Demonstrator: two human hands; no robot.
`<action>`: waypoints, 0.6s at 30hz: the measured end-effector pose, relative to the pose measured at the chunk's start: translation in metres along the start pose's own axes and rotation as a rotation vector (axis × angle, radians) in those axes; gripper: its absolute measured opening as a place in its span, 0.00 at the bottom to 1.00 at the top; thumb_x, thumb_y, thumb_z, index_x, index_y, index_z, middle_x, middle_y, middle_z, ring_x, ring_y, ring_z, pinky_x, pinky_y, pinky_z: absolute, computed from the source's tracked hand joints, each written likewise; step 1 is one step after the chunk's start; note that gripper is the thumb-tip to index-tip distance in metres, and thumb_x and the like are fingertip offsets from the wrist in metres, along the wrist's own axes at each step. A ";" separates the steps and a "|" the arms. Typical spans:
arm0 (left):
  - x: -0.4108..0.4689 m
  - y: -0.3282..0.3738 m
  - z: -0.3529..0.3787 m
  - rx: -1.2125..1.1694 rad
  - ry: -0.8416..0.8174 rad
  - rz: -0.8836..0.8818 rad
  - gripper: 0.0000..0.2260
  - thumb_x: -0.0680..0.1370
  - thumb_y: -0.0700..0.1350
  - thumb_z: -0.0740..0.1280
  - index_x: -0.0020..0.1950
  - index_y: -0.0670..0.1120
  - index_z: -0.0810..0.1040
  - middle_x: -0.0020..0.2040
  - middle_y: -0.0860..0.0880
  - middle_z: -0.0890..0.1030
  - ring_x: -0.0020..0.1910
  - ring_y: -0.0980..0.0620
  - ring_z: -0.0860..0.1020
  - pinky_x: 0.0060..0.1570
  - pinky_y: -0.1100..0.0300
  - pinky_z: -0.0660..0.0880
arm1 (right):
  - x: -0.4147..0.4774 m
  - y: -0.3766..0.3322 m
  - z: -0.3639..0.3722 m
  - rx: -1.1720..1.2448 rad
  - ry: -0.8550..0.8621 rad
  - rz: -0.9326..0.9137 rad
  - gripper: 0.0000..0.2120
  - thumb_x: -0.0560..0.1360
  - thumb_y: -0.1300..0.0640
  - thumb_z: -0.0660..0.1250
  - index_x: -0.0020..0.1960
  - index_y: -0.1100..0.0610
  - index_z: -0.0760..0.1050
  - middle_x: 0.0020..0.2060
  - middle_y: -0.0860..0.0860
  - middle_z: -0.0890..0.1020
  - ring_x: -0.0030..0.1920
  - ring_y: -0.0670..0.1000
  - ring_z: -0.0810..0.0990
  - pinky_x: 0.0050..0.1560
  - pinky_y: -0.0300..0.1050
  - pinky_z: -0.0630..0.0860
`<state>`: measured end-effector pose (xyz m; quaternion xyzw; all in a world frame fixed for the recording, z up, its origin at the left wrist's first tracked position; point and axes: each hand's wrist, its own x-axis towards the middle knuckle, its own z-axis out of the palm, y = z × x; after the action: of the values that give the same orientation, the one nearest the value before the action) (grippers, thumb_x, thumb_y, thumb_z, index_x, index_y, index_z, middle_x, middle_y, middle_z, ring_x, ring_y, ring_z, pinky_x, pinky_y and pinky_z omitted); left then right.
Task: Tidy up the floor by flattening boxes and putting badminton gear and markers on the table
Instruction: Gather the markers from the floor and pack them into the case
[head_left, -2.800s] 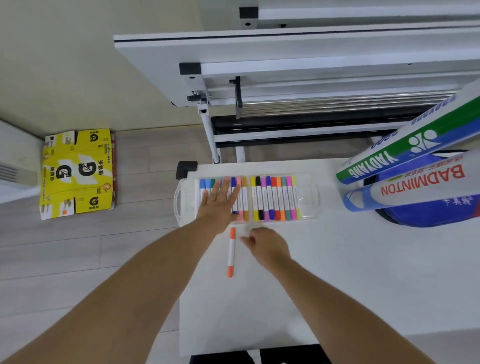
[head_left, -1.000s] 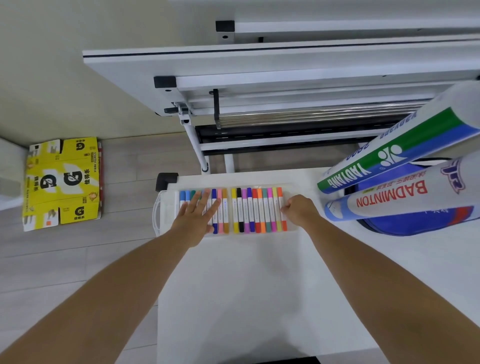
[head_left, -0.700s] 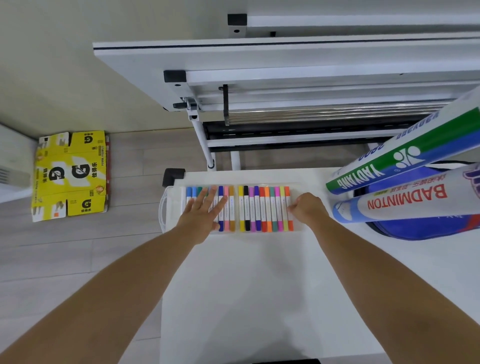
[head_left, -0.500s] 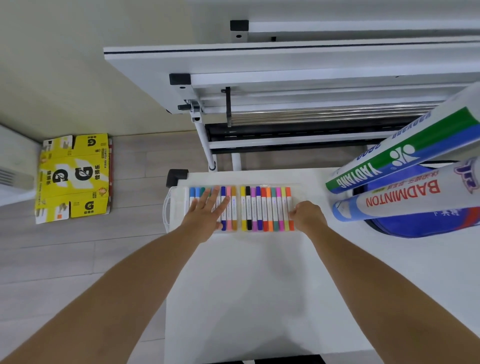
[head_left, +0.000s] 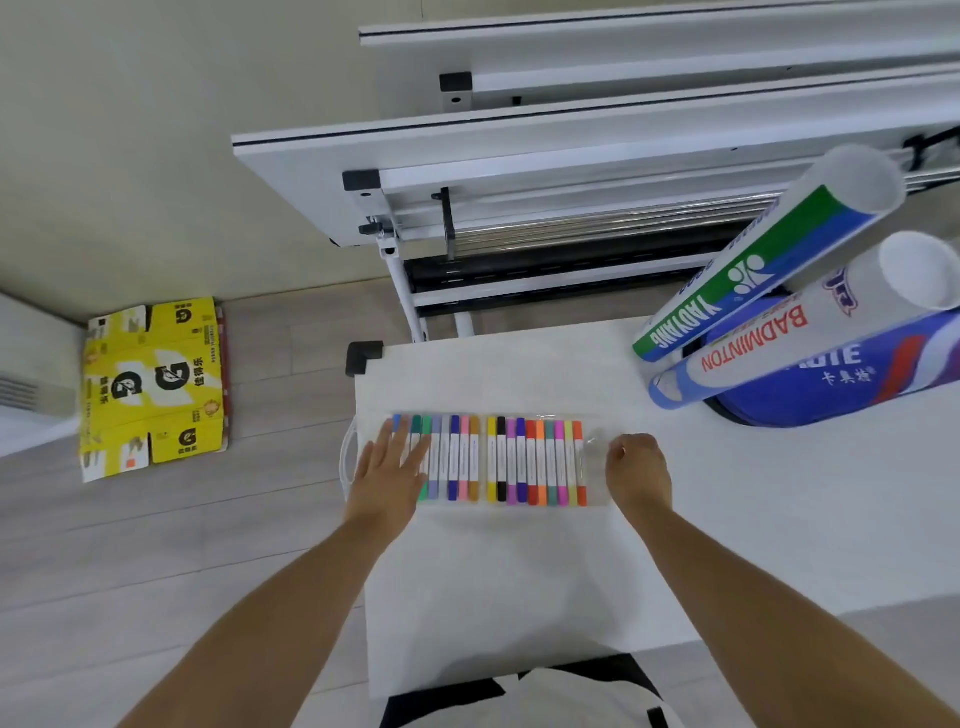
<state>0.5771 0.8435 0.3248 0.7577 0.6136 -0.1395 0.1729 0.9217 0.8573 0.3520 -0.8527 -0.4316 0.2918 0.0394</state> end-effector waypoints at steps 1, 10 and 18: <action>-0.005 -0.007 0.001 -0.075 0.036 -0.124 0.30 0.84 0.53 0.55 0.81 0.54 0.43 0.80 0.45 0.36 0.78 0.42 0.35 0.75 0.46 0.43 | -0.002 0.000 0.001 0.045 -0.011 0.024 0.13 0.81 0.56 0.56 0.60 0.56 0.76 0.58 0.55 0.78 0.54 0.56 0.79 0.52 0.48 0.77; -0.008 -0.048 -0.022 -0.939 0.105 -0.761 0.11 0.82 0.41 0.57 0.58 0.41 0.76 0.54 0.38 0.80 0.43 0.45 0.76 0.46 0.49 0.76 | -0.015 0.011 0.012 0.293 -0.097 0.298 0.20 0.79 0.62 0.56 0.70 0.56 0.72 0.66 0.56 0.76 0.64 0.60 0.75 0.62 0.48 0.72; -0.010 -0.038 -0.088 -0.951 0.275 -0.383 0.12 0.83 0.53 0.56 0.49 0.49 0.74 0.44 0.47 0.79 0.42 0.49 0.78 0.41 0.52 0.76 | -0.021 0.028 0.007 0.664 -0.141 0.432 0.14 0.71 0.69 0.66 0.53 0.58 0.81 0.37 0.58 0.81 0.36 0.57 0.78 0.35 0.46 0.74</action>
<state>0.5376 0.8796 0.4047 0.4815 0.7534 0.2255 0.3868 0.9283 0.8221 0.3471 -0.8424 -0.1264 0.4749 0.2210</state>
